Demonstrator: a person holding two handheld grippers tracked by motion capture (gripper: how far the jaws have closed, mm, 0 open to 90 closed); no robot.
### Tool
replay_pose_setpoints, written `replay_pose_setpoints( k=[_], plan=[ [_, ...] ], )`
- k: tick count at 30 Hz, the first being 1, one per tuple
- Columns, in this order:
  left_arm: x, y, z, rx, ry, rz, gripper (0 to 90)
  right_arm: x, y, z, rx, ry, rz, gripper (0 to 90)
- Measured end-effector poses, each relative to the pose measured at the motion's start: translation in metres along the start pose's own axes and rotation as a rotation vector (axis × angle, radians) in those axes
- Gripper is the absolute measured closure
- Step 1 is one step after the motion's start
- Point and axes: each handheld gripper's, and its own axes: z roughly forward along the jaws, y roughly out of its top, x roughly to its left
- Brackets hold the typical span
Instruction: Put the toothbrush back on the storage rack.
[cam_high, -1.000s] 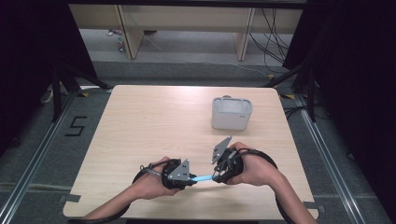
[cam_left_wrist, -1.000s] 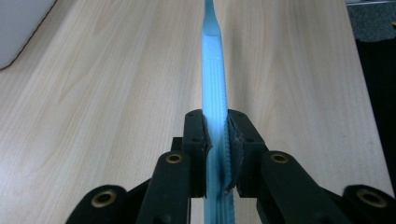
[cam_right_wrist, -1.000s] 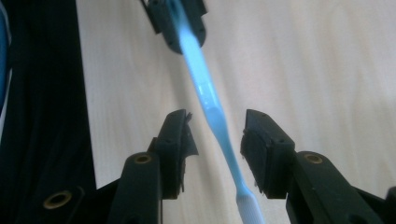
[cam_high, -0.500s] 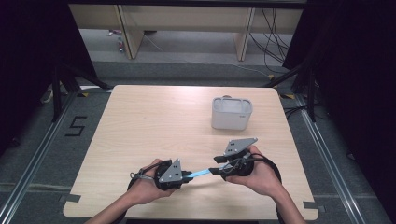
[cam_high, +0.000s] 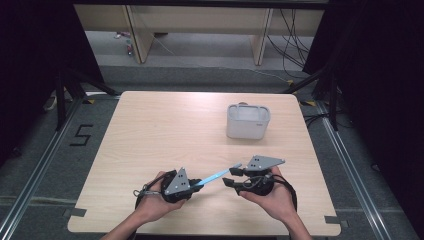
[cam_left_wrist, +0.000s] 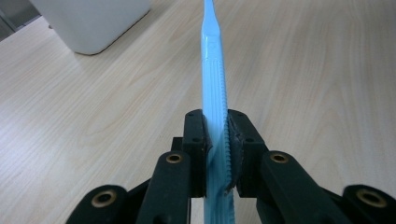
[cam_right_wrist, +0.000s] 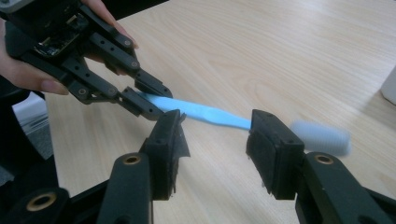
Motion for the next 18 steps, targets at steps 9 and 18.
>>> replay_pose_setpoints(
  k=[9, 18],
  plan=[
    [0.004, -0.004, -0.001, -0.019, 0.03, -0.036, 78.5, -0.002, -0.011, 0.005, -0.047, 0.004, 0.05, 49.0],
    [0.005, -0.004, -0.001, -0.051, 0.059, -0.063, 78.5, -0.003, -0.017, 0.014, -0.028, 0.001, 0.117, 45.8]
  ],
)
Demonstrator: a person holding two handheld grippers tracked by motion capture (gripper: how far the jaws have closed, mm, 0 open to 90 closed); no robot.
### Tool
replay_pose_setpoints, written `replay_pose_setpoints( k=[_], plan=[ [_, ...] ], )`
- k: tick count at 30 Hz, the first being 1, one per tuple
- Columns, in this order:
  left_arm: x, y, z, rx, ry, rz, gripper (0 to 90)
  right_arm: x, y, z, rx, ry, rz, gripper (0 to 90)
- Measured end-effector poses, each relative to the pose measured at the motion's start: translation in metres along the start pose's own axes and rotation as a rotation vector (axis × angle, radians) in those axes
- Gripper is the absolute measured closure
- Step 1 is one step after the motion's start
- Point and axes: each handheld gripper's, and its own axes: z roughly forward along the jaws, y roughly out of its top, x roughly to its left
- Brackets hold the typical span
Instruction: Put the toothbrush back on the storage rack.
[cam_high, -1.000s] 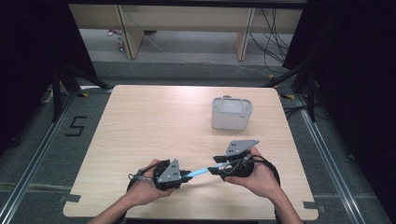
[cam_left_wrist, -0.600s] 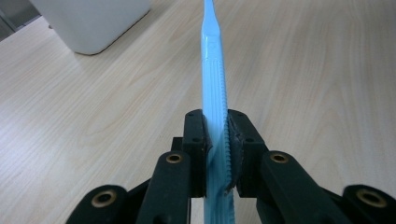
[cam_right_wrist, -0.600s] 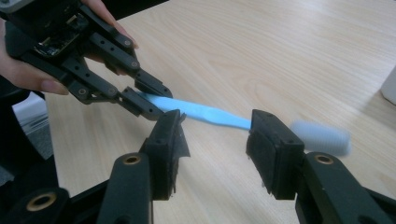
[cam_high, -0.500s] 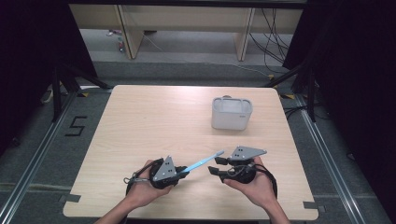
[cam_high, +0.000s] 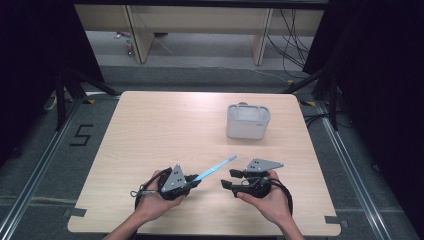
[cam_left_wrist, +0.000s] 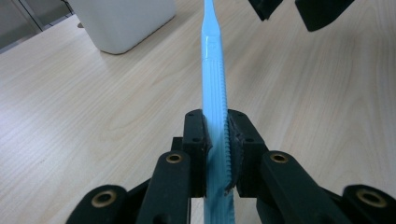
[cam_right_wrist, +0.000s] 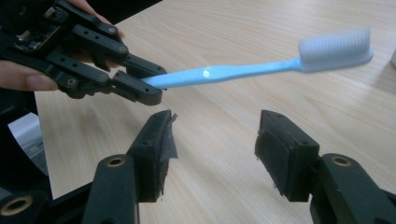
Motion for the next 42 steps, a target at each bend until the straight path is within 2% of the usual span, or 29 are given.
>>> replay_pose_setpoints(
  k=[2, 3, 5, 6, 9, 10, 11, 12, 14, 15, 16, 17, 18, 19, 20, 21, 22, 23, 24, 25, 26, 27, 28, 30, 38, 39, 40, 41, 42],
  plan=[
    [0.0, 0.0, 0.0, 0.003, 0.002, 0.003, 78.5, 0.0, -0.001, 0.001, 0.005, -0.016, 0.033, 45.3],
    [-0.001, 0.0, 0.001, -0.008, -0.005, -0.001, 78.5, -0.002, -0.001, 0.004, -0.002, 0.0, 0.027, 44.3],
    [-0.001, 0.001, 0.001, -0.007, 0.002, -0.001, 78.5, -0.003, 0.0, 0.004, 0.008, -0.019, 0.02, 42.9],
    [-0.002, 0.001, 0.001, -0.01, 0.001, 0.0, 78.4, -0.004, 0.0, 0.007, -0.003, 0.007, 0.036, 42.0],
    [-0.003, 0.001, 0.002, -0.018, -0.002, -0.001, 78.5, -0.004, 0.0, 0.01, -0.001, 0.012, 0.051, 41.8],
    [-0.003, 0.001, 0.003, -0.018, -0.003, -0.002, 78.5, -0.003, 0.002, 0.011, 0.014, 0.003, 0.081, 40.2],
    [-0.004, 0.001, 0.003, -0.016, -0.002, -0.004, 78.5, -0.003, 0.003, 0.011, 0.012, -0.003, 0.081, 39.9],
    [-0.004, 0.001, 0.003, -0.016, -0.002, -0.004, 78.5, -0.005, 0.004, 0.013, -0.007, -0.007, 0.057, 39.1],
    [-0.005, 0.002, 0.003, -0.018, 0.005, -0.011, 78.4, -0.005, 0.006, 0.015, -0.003, -0.001, 0.081, 38.2],
    [-0.006, 0.002, 0.003, -0.018, 0.005, -0.012, 78.4, -0.006, 0.007, 0.016, -0.009, -0.011, 0.075, 37.8],
    [-0.005, 0.002, 0.003, -0.011, 0.008, -0.003, 78.4, -0.004, 0.007, 0.017, -0.013, -0.011, 0.107, 37.5],
    [-0.006, 0.002, 0.004, -0.022, 0.006, -0.014, 78.4, -0.005, 0.008, 0.017, -0.012, -0.014, 0.1, 37.2],
    [-0.006, 0.003, 0.005, -0.023, 0.006, -0.015, 78.4, -0.005, 0.009, 0.019, -0.019, -0.01, 0.114, 37.0],
    [-0.006, 0.003, 0.005, -0.024, 0.008, -0.016, 78.5, -0.006, 0.01, 0.02, -0.021, -0.011, 0.1, 36.9],
    [-0.006, 0.003, 0.005, -0.025, 0.009, -0.017, 78.4, -0.002, 0.01, 0.02, -0.011, -0.011, 0.155, 36.8],
    [-0.006, 0.003, 0.005, -0.025, 0.009, -0.017, 78.4, -0.006, 0.012, 0.022, -0.029, -0.017, 0.099, 36.8],
    [-0.005, 0.003, 0.005, -0.022, 0.01, -0.013, 78.4, -0.006, 0.012, 0.022, -0.029, -0.017, 0.099, 36.8],
    [-0.006, 0.004, 0.005, -0.031, 0.013, -0.019, 78.4, -0.004, 0.013, 0.023, -0.024, -0.018, 0.139, 36.7],
    [-0.006, 0.004, 0.005, -0.032, 0.013, -0.02, 78.4, -0.006, 0.013, 0.022, -0.024, -0.044, 0.102, 36.7],
    [-0.006, 0.004, 0.005, -0.034, 0.013, -0.02, 78.4, -0.005, 0.014, 0.024, -0.027, -0.025, 0.134, 36.7],
    [-0.006, 0.004, 0.005, -0.035, 0.013, -0.022, 78.4, -0.006, 0.014, 0.024, -0.023, -0.015, 0.125, 36.7],
    [-0.006, 0.005, 0.005, -0.035, 0.014, -0.021, 78.4, -0.006, 0.015, 0.024, -0.023, -0.03, 0.124, 36.7],
    [-0.006, 0.005, 0.005, -0.036, 0.014, -0.02, 78.4, -0.006, 0.015, 0.025, -0.041, -0.033, 0.136, 36.7],
    [-0.006, 0.005, 0.006, -0.036, 0.011, -0.021, 78.4, -0.007, 0.017, 0.026, -0.027, -0.025, 0.146, 36.8],
    [-0.008, 0.005, 0.006, -0.039, 0.02, -0.021, 78.4, -0.007, 0.02, 0.029, -0.04, -0.012, 0.165, 36.8],
    [-0.008, 0.005, 0.007, -0.044, 0.019, -0.029, 78.3, -0.006, 0.021, 0.029, -0.042, -0.012, 0.182, 36.9],
    [-0.008, 0.005, 0.008, -0.05, 0.018, -0.031, 78.4, -0.008, 0.021, 0.03, -0.042, -0.009, 0.156, 36.9],
    [-0.008, 0.005, 0.008, -0.046, 0.014, -0.028, 78.3, -0.008, 0.021, 0.029, -0.045, -0.027, 0.168, 36.9],
    [-0.009, 0.005, 0.008, -0.04, 0.02, -0.029, 78.3, -0.006, 0.021, 0.029, -0.049, -0.017, 0.197, 37.1]
  ],
)
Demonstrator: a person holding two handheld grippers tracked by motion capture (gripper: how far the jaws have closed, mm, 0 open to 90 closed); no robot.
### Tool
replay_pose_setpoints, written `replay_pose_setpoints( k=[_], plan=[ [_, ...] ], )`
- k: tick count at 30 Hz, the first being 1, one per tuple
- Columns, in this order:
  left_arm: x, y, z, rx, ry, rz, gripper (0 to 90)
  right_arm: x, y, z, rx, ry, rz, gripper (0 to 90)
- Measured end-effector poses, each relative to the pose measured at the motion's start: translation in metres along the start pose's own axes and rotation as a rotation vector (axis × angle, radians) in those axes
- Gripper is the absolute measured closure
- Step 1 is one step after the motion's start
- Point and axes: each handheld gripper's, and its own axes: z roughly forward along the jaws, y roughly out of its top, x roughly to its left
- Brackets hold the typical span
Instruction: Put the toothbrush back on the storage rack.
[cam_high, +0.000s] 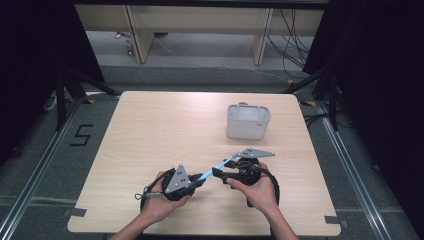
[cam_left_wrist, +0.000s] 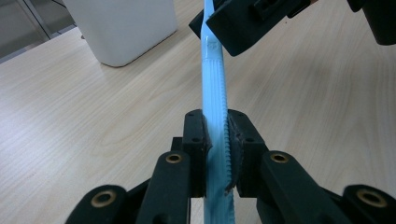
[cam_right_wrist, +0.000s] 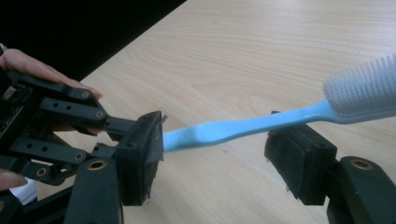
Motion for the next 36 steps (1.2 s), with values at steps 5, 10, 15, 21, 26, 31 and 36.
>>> replay_pose_setpoints(
  k=[5, 10, 15, 21, 26, 31, 36],
  plan=[
    [-0.002, 0.001, 0.002, -0.003, 0.002, -0.006, 78.3, -0.004, 0.001, 0.002, -0.014, 0.0, -0.007, 39.5],
    [-0.003, 0.0, 0.003, -0.003, 0.009, -0.011, 78.2, -0.004, 0.001, 0.002, -0.018, -0.009, 0.039, 44.9],
    [-0.004, 0.001, 0.006, -0.003, 0.015, -0.028, 78.1, -0.008, 0.002, 0.003, -0.033, -0.001, 0.049, 52.8],
    [-0.005, 0.002, 0.01, -0.001, 0.024, -0.035, 78.0, -0.009, 0.005, 0.0, -0.051, 0.027, 0.084, 62.1],
    [-0.008, 0.001, 0.018, 0.015, -0.004, -0.032, 77.6, -0.003, 0.007, -0.002, -0.087, 0.095, 0.096, 78.9],
    [-0.009, 0.005, 0.017, 0.013, -0.014, -0.029, 64.2, 0.008, 0.013, -0.006, -0.085, 0.096, 0.023, 85.2],
    [-0.005, 0.01, 0.007, -0.006, -0.015, -0.04, 50.1, 0.001, 0.019, -0.013, -0.096, 0.046, 0.011, 85.3]
  ],
)
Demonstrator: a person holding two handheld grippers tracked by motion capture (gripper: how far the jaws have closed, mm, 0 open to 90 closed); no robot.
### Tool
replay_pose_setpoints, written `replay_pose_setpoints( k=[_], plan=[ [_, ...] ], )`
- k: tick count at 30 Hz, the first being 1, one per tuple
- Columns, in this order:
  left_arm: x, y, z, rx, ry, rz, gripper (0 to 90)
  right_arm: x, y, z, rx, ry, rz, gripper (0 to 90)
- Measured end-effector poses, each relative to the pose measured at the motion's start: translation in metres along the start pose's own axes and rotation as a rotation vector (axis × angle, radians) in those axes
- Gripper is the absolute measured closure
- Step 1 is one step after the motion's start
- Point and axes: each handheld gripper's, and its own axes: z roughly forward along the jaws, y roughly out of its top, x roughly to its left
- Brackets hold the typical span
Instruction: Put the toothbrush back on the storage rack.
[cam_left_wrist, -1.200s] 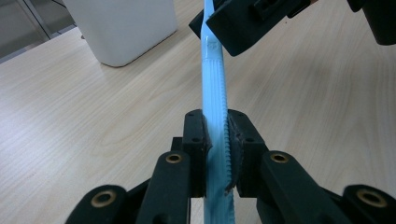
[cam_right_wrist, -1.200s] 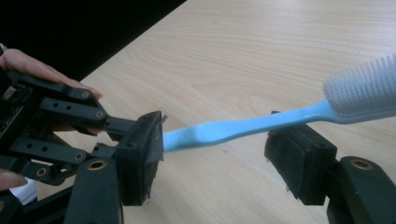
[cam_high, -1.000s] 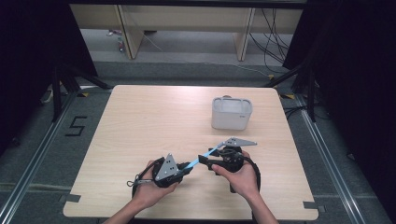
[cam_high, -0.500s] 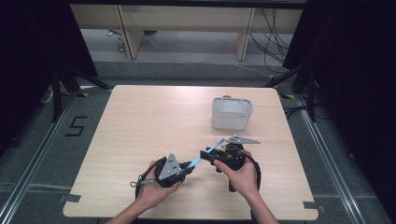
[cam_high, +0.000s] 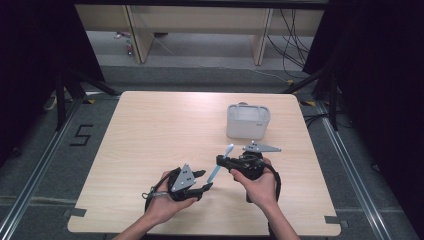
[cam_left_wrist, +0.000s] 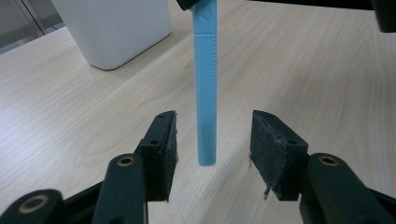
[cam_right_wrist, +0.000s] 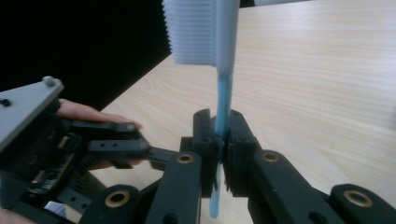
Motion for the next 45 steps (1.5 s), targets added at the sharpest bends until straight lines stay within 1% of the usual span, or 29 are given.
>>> replay_pose_setpoints(
  k=[1, 4, 5, 7, 8, 9, 10, 11, 12, 13, 14, 15, 17, 19, 20, 21, 22, 23, 24, 27, 29, 30, 32, 35, 36, 37, 38, 41, 45],
  plan=[
    [0.0, 0.0, 0.0, 0.0, 0.0, 0.0, 49.3, -0.001, 0.001, -0.001, -0.006, -0.019, -0.023, 85.2],
    [0.001, 0.004, -0.005, -0.001, -0.005, -0.01, 46.6, -0.001, 0.003, -0.004, -0.002, -0.032, -0.019, 85.3],
    [0.002, 0.005, -0.006, -0.003, -0.006, -0.014, 45.3, -0.003, 0.004, -0.005, -0.009, -0.043, -0.039, 85.2],
    [0.003, 0.007, -0.007, -0.008, -0.009, -0.017, 44.3, -0.003, 0.006, -0.008, -0.006, -0.061, -0.035, 85.3],
    [0.002, 0.008, -0.008, -0.01, -0.01, -0.025, 43.9, -0.004, 0.006, -0.007, -0.023, -0.06, -0.065, 85.3],
    [0.002, 0.008, -0.008, -0.013, -0.016, -0.027, 43.5, -0.003, 0.007, -0.009, -0.001, -0.072, -0.051, 85.3],
    [0.002, 0.009, -0.008, -0.009, -0.017, -0.028, 43.3, -0.002, 0.008, -0.01, -0.002, -0.069, -0.042, 85.3],
    [0.002, 0.01, -0.009, -0.008, -0.018, -0.028, 43.1, -0.002, 0.008, -0.01, -0.007, -0.071, -0.05, 85.2],
    [0.002, 0.01, -0.009, -0.008, -0.019, -0.027, 43.0, -0.002, 0.009, -0.011, -0.001, -0.093, -0.071, 85.3],
    [0.001, 0.01, -0.009, -0.014, -0.025, -0.027, 42.9, -0.002, 0.009, -0.01, -0.007, -0.087, -0.079, 85.2],
    [0.001, 0.011, -0.01, 0.001, -0.02, -0.022, 42.8, -0.001, 0.009, -0.011, 0.0, -0.099, -0.059, 85.2],
    [0.0, 0.01, -0.011, -0.001, -0.019, -0.023, 42.7, -0.002, 0.009, -0.012, -0.005, -0.11, -0.088, 85.2],
    [0.001, 0.009, -0.012, -0.002, -0.022, -0.021, 42.4, -0.003, 0.009, -0.013, -0.001, -0.128, -0.101, 85.2],
    [0.002, 0.007, -0.015, 0.008, -0.009, -0.022, 42.2, -0.004, 0.008, -0.014, -0.012, -0.149, -0.131, 85.2],
    [0.003, 0.006, -0.017, 0.009, -0.001, -0.022, 42.2, -0.004, 0.007, -0.014, -0.02, -0.165, -0.13, 85.2],
    [0.004, 0.005, -0.018, 0.003, -0.002, -0.025, 42.0, -0.005, 0.008, -0.015, -0.015, -0.164, -0.152, 85.2],
    [0.005, 0.004, -0.02, 0.012, 0.007, -0.029, 42.0, -0.005, 0.008, -0.016, -0.011, -0.174, -0.147, 85.2],
    [0.007, 0.003, -0.022, 0.008, 0.01, -0.034, 41.8, -0.006, 0.008, -0.016, -0.025, -0.179, -0.164, 85.2],
    [0.009, 0.001, -0.025, 0.015, 0.015, -0.042, 41.6, -0.006, 0.008, -0.017, -0.017, -0.182, -0.171, 85.2],
    [0.015, -0.004, -0.032, 0.015, 0.025, -0.068, 40.6, -0.007, 0.008, -0.021, -0.025, -0.197, -0.167, 85.2],
    [0.02, -0.008, -0.038, 0.015, 0.043, -0.087, 40.0, -0.008, 0.009, -0.024, -0.03, -0.215, -0.176, 85.2],
    [0.023, -0.011, -0.041, 0.01, 0.053, -0.093, 40.0, -0.007, 0.009, -0.025, -0.023, -0.209, -0.16, 85.2],
    [0.029, -0.017, -0.048, 0.007, 0.08, -0.115, 39.9, -0.008, 0.01, -0.027, -0.033, -0.211, -0.158, 85.2],
    [0.034, -0.022, -0.052, 0.002, 0.098, -0.136, 39.8, -0.009, 0.011, -0.03, -0.04, -0.228, -0.158, 85.2],
    [0.038, -0.028, -0.058, -0.006, 0.12, -0.151, 39.8, -0.011, 0.011, -0.031, -0.059, -0.234, -0.184, 85.2],
    [0.04, -0.03, -0.06, -0.008, 0.129, -0.162, 39.8, -0.009, 0.01, -0.031, -0.056, -0.228, -0.138, 85.3],
    [0.041, -0.033, -0.06, -0.02, 0.131, -0.167, 39.8, -0.011, 0.011, -0.032, -0.058, -0.24, -0.173, 85.2],
    [0.045, -0.041, -0.065, -0.022, 0.148, -0.181, 39.5, -0.011, 0.011, -0.033, -0.056, -0.239, -0.156, 85.2],
    [0.05, -0.051, -0.071, -0.03, 0.175, -0.211, 39.1, -0.013, 0.012, -0.035, -0.066, -0.244, -0.166, 85.2]
  ],
)
